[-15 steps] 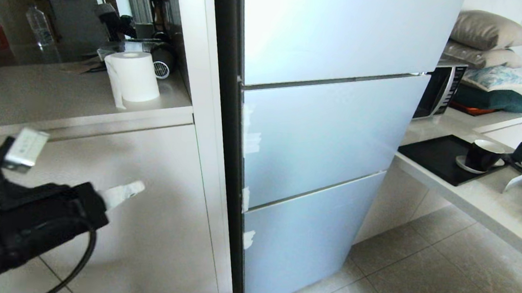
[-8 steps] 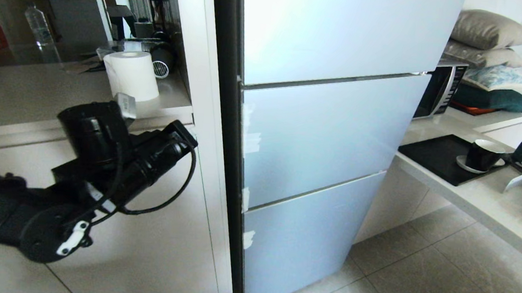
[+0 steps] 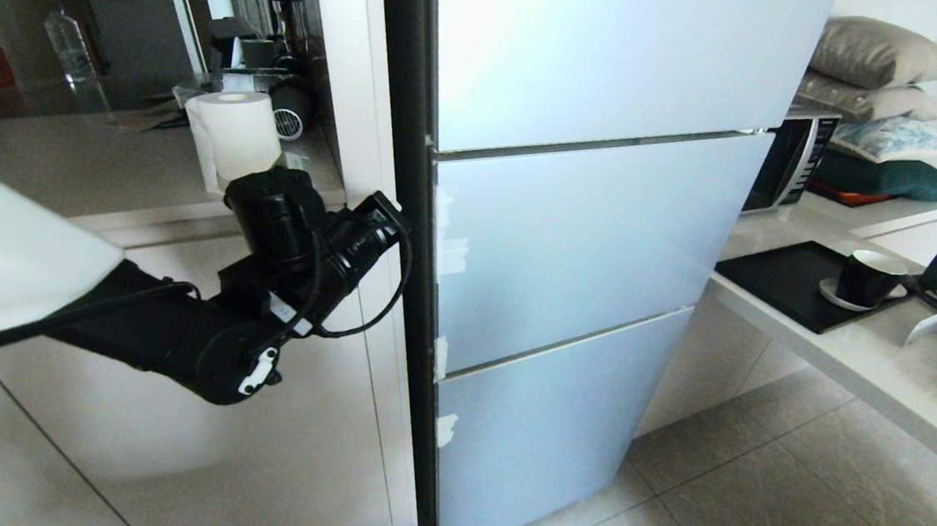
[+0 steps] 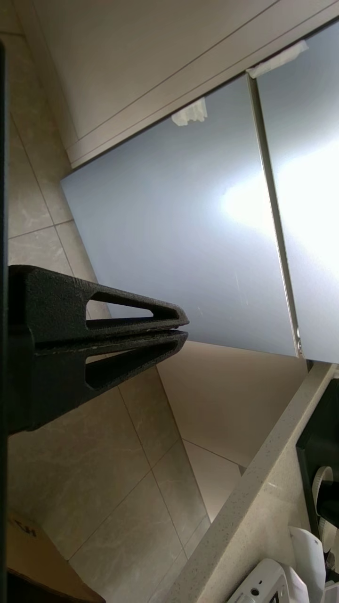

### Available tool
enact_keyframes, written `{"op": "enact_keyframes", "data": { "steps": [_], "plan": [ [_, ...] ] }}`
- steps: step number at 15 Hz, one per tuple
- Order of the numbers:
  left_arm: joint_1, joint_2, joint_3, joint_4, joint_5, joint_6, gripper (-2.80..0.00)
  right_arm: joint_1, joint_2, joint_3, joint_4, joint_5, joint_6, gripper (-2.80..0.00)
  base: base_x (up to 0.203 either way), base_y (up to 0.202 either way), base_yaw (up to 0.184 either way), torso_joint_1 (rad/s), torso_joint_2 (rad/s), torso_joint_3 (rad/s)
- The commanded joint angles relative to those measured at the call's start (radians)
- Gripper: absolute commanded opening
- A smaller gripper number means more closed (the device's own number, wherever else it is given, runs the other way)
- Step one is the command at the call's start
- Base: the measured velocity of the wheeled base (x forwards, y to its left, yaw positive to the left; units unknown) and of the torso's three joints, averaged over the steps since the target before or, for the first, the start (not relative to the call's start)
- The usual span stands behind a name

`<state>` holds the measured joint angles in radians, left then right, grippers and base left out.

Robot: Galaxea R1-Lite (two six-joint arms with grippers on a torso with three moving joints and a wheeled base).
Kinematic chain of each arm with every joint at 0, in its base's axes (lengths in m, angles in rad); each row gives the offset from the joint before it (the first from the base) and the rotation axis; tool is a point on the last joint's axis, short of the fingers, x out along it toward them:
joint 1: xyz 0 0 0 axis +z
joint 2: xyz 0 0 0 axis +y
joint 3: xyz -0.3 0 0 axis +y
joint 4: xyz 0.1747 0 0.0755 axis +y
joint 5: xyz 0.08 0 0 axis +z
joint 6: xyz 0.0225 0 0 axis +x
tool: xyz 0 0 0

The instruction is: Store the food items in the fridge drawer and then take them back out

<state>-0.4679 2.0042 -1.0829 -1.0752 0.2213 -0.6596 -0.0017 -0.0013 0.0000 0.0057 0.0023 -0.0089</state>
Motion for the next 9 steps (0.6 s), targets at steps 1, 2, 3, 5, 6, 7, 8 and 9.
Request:
{"op": "enact_keyframes", "data": {
  "steps": [1,2,3,5,6,7,8,9],
  "plan": [
    [-0.010,0.037,-0.029,-0.013,0.000,-0.003,-2.80,0.000,0.001,0.000,0.000,0.001,0.000,-2.80,0.000,0.000,0.000,0.000,0.00,0.000],
    [-0.013,0.060,-0.067,-0.015,0.000,-0.004,-2.80,0.000,0.001,0.000,0.000,0.001,0.000,-2.80,0.000,0.000,0.000,0.000,0.00,0.000],
    [-0.019,0.087,-0.096,-0.018,-0.002,-0.005,-2.80,0.000,0.001,0.000,0.000,0.001,0.000,-2.80,0.000,0.000,0.000,0.000,0.00,0.000],
    [-0.027,0.109,-0.118,-0.053,-0.011,0.002,-2.80,0.000,0.001,0.000,0.000,0.001,0.000,-2.80,0.000,0.000,0.000,0.000,0.00,0.000],
    [-0.030,0.131,-0.131,-0.105,-0.024,0.010,-2.80,0.000,0.001,0.000,0.000,0.001,0.000,-2.80,0.000,0.000,0.000,0.000,0.00,0.000],
    [-0.030,0.148,-0.149,-0.113,-0.029,0.026,-2.80,0.000,0.001,0.000,0.000,0.001,0.000,-2.80,0.000,0.000,0.000,0.000,0.00,0.000],
    [-0.030,0.159,-0.166,-0.115,-0.026,0.034,-2.80,0.000,0.001,0.000,0.000,0.001,0.001,-2.80,0.000,0.000,0.000,0.000,0.00,0.000],
    [-0.029,0.160,-0.170,-0.115,-0.025,0.034,-2.80,0.000,0.001,0.000,0.000,0.001,0.000,-2.80,0.000,0.000,0.000,0.000,0.00,0.000]
  ]
}}
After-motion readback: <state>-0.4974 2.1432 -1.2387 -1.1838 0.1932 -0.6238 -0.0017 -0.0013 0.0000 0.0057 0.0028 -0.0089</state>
